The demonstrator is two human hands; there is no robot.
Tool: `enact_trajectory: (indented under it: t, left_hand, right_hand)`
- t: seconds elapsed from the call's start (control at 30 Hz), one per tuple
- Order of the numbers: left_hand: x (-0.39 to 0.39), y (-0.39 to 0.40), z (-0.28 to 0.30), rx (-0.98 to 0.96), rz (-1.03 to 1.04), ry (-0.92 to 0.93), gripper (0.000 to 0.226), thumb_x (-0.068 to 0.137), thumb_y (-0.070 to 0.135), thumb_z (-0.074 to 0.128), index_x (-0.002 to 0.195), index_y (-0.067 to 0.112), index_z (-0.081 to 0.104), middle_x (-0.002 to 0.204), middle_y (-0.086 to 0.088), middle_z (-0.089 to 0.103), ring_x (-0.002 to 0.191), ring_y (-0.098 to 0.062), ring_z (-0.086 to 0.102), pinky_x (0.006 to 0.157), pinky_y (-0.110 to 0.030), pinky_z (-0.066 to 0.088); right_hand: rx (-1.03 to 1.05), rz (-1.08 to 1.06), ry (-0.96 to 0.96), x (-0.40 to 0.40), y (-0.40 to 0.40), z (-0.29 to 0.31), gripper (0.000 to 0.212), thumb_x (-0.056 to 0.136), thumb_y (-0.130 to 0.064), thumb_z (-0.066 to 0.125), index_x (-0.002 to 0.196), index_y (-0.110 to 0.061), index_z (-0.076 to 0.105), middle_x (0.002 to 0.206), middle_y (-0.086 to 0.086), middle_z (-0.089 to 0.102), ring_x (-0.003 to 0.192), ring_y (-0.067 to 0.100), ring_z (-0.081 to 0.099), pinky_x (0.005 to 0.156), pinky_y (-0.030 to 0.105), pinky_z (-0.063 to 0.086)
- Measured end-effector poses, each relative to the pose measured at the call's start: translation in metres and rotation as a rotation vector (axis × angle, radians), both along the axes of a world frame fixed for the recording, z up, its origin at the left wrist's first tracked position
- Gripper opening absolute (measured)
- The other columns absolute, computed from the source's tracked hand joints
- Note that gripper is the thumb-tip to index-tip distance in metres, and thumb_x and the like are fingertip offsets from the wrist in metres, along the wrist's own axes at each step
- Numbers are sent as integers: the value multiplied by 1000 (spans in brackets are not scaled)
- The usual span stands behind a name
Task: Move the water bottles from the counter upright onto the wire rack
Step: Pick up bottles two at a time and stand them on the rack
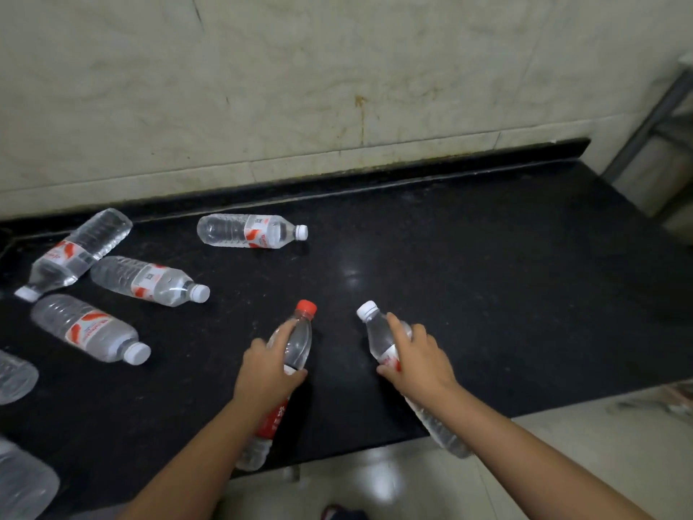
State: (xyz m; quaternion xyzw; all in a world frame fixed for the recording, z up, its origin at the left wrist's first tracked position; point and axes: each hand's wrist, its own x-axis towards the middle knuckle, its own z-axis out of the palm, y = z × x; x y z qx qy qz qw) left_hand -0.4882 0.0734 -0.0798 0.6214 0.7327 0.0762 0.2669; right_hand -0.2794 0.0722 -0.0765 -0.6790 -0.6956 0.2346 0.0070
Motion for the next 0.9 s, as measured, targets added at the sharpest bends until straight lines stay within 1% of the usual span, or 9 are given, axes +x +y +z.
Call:
enact_trajectory:
  t: [0.03,0.1,0.17,0.23,0.33,0.53,0.67,0.8,0.9]
  left_hand:
    - [17,-2,6,40,-16,2,82,78,28,68,142,40,19,104,-11,42,108,-31,47,90,-34,42]
    - [61,-6,21,117,-65,27,79,81,32,65,143,38,17,114,-14,43,113,-30,44,92,-35,43]
    - [113,-7,40,211,-126,75,76,84,35,61,145,36,14,123,-15,39,117,-30,40,92,-35,44]
    - [171,-9,61,310,-180,106,75,86,38,57,145,34,12,125,-15,37,118,-30,38,89,-35,44]
    - [261,-11,93,415,-249,114,73,89,39,53,146,33,9,126,-16,36,118,-32,37,88,-36,43]
    - [414,-23,150,568,-375,68,73,90,39,50,146,33,5,123,-18,38,116,-34,37,85,-38,44]
    - [490,-24,184,671,-457,77,72,91,40,49,147,32,4,121,-19,39,115,-35,38,87,-39,43]
    - [553,-13,212,768,-516,66,71,91,41,47,146,33,3,119,-20,41,110,-35,41,87,-39,42]
    - [601,5,229,834,-552,30,70,92,41,45,146,32,1,118,-21,41,109,-34,41,88,-38,41]
  right_hand:
    - [22,-33,38,17,-5,5,77,87,-39,54,145,-27,5,137,13,32,121,30,42,95,38,42]
    - [83,-98,97,57,-15,16,80,86,-39,56,146,-24,5,138,14,30,122,30,41,95,36,42]
    - [155,-157,136,99,-25,30,82,86,-39,57,146,-23,4,140,14,27,123,29,40,97,33,40]
    - [239,-205,151,146,-37,47,82,86,-39,57,146,-21,4,140,14,26,124,29,38,98,33,39]
    - [369,-261,135,220,-54,80,83,86,-38,56,147,-19,3,141,16,25,125,31,37,98,35,38]
    - [593,-353,13,354,-85,148,81,87,-38,56,147,-16,6,139,21,28,123,37,37,99,39,36]
    - [688,-415,-24,428,-96,181,82,87,-38,56,147,-16,5,138,21,28,124,37,37,101,39,34]
    - [789,-490,13,498,-97,205,83,84,-34,61,146,-14,9,137,23,31,124,37,38,101,38,35]
    - [873,-540,28,551,-85,223,84,83,-32,63,146,-13,11,137,23,32,125,36,37,103,37,33]
